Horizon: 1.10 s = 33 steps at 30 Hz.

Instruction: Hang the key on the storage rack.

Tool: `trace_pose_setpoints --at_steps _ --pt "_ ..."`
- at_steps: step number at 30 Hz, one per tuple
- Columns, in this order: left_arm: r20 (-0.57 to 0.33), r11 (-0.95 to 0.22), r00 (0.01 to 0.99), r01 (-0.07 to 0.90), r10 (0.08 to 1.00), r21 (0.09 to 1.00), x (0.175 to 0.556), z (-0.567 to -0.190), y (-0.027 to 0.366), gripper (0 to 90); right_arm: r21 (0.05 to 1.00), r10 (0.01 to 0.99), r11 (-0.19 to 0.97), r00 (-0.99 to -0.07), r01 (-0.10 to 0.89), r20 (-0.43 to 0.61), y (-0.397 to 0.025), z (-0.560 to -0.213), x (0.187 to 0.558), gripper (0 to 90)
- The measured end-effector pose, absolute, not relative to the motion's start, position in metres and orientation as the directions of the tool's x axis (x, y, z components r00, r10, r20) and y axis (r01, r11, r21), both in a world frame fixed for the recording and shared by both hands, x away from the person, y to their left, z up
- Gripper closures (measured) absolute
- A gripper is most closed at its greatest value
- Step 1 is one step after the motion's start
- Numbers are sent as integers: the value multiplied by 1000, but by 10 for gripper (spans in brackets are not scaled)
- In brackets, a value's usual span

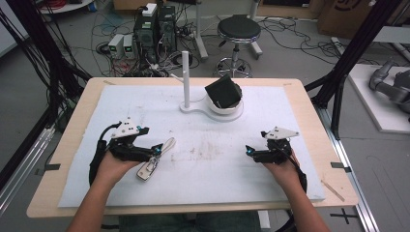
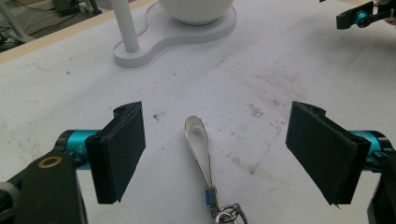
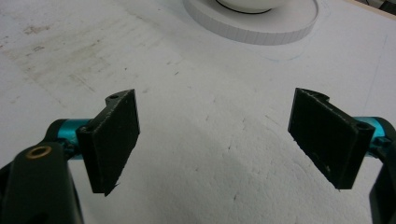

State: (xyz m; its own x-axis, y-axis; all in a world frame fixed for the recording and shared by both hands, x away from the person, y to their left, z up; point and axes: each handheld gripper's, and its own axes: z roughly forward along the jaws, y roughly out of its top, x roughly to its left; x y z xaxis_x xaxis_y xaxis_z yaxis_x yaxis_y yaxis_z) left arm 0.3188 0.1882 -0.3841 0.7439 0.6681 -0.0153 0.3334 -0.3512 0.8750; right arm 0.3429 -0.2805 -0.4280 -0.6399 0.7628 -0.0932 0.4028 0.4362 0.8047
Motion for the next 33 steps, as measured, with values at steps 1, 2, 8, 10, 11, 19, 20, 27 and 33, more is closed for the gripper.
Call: trace_pose_setpoints --at_steps 1,2,8,10,11,19,20,27,33 --pt "-14 -353 742 336 670 873 319 -385 188 199 805 764 434 -639 405 -91 -280 -428 343 168" --pt "-16 -351 742 336 671 874 319 -386 189 199 807 763 434 -639 401 -93 -281 -428 343 167" --pt "-26 -346 732 352 681 870 318 -389 191 199 805 759 439 -644 398 -95 -279 -428 345 168" --pt "-30 -346 725 363 688 865 317 -393 191 199 806 758 438 -646 398 -93 -277 -428 345 168" --pt "-30 -350 724 368 689 861 317 -394 191 199 807 757 440 -647 394 -97 -277 -428 346 168" --pt "-29 -394 737 393 675 831 323 -408 179 199 806 753 445 -650 389 -102 -275 -427 344 168" --pt "-30 -396 736 398 677 827 323 -410 178 199 807 754 444 -649 389 -102 -276 -427 344 167" --pt "-32 -422 715 447 698 789 328 -424 178 204 802 751 449 -653 393 -101 -274 -428 345 167" --pt "-52 -416 704 476 709 774 332 -433 180 263 804 750 447 -654 393 -98 -274 -428 345 167"
